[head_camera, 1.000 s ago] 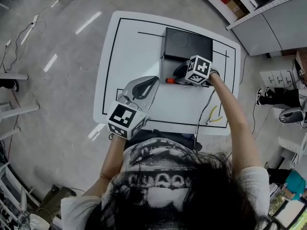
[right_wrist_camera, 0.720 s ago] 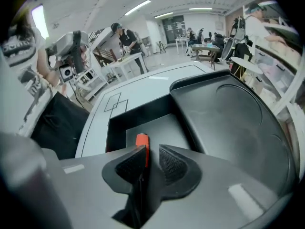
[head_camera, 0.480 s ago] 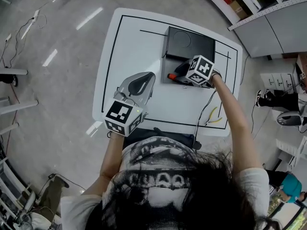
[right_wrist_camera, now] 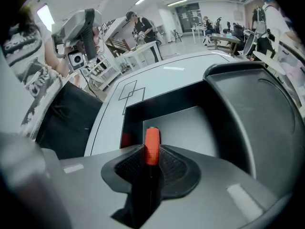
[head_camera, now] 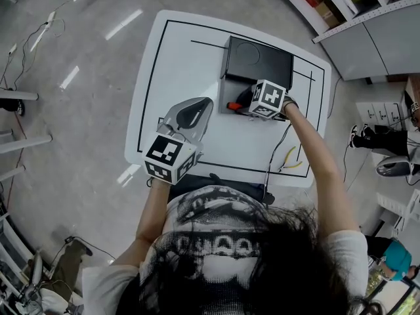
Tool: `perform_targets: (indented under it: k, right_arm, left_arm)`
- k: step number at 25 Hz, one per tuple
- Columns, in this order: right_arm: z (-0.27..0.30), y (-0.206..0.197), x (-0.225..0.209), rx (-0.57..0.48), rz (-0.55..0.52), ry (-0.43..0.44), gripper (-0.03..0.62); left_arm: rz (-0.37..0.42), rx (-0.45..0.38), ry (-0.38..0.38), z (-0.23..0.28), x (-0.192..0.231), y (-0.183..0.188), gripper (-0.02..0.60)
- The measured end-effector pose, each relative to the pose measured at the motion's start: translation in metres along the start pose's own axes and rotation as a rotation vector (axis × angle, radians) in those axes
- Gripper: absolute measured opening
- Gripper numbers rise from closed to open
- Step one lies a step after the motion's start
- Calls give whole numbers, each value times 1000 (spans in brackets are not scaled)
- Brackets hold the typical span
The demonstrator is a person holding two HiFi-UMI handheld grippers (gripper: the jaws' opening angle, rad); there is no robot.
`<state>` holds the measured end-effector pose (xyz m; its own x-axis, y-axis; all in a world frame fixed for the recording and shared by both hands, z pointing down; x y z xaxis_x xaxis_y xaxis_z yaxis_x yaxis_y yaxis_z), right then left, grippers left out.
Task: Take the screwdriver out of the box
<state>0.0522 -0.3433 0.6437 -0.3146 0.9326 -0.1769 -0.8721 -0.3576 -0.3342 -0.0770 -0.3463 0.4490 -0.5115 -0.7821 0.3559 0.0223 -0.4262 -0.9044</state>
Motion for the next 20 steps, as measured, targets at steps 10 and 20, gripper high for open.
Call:
perform_targets:
  k: [10, 20]
  right_arm:
    - [-5, 7, -3, -104, 125, -136, 100]
    - [-73, 4, -24, -325, 354, -330, 100]
  left_arm:
    - [9, 9, 24, -16, -5, -7, 0]
    - [32, 21, 14, -1, -40, -3, 0]
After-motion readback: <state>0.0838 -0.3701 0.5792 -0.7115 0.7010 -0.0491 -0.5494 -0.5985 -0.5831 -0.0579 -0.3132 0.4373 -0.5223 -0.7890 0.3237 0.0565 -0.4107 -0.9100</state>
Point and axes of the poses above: the fingertips, and each gripper's own axes: z forward along the fingers, x to its left, y out of its top, the point moved 2 cm from there along -z, backward along the fingers, and after that the axes turned 9 degrees about -y, right-handed, at the moved point
